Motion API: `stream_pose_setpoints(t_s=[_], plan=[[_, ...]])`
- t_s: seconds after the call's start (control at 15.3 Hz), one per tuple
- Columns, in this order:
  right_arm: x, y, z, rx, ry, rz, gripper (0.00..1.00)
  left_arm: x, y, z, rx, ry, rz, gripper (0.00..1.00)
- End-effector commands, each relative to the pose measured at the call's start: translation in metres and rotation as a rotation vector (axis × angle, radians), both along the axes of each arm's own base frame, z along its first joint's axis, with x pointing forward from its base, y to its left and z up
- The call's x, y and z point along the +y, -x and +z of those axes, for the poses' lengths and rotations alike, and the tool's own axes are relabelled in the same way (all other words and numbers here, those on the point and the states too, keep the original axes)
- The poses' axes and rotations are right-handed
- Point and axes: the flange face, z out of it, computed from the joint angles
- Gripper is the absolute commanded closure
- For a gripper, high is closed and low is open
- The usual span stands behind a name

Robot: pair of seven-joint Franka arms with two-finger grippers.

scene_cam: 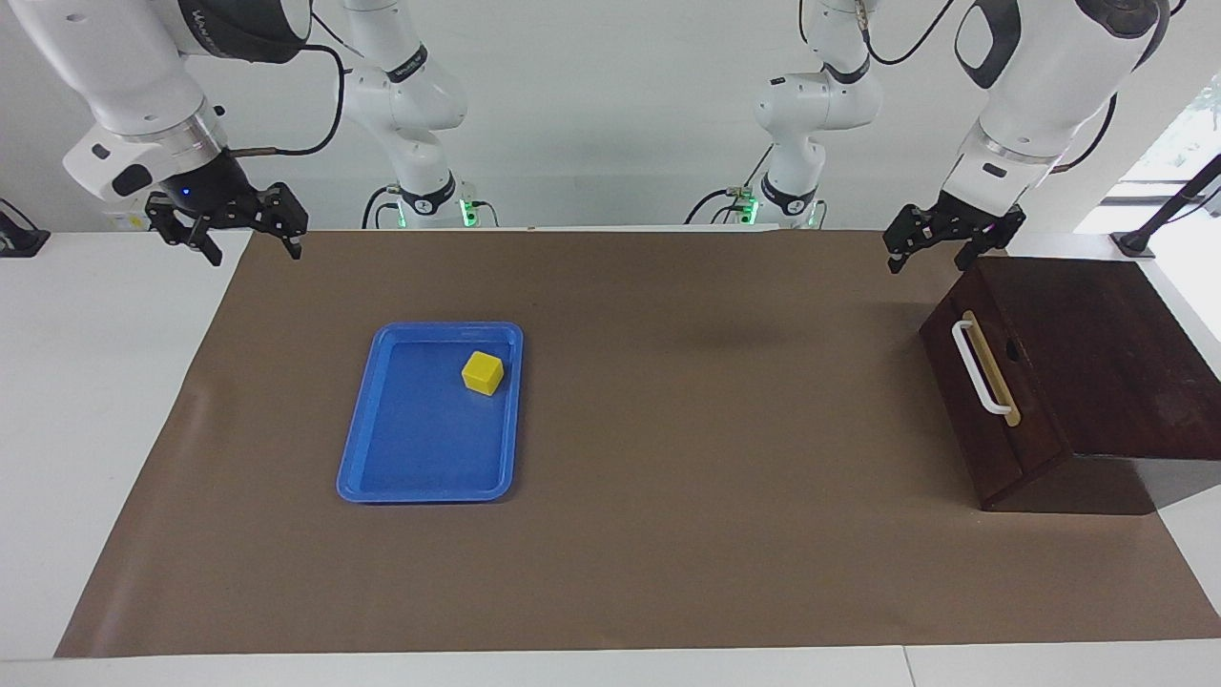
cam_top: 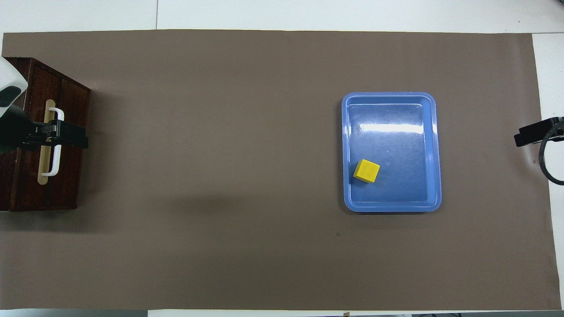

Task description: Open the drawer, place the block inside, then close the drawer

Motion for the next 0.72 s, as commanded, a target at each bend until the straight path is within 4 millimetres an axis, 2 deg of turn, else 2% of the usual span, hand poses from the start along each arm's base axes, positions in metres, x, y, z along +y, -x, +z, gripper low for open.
stream_pose_setpoints(t_s=[0.0,0.65], plan=[[0.0004,0.0006,-0.0011,-0.006,0.012,-0.015,0.0,0.0025,0.0058,0.0048,-0.002,0.007,0.009,0.0],[-0.0012,0.0005,-0.0005,-0.013,0.006,-0.028,0.0,0.0017,0.0059,0.0048,-0.002,0.007,0.007,0.0]])
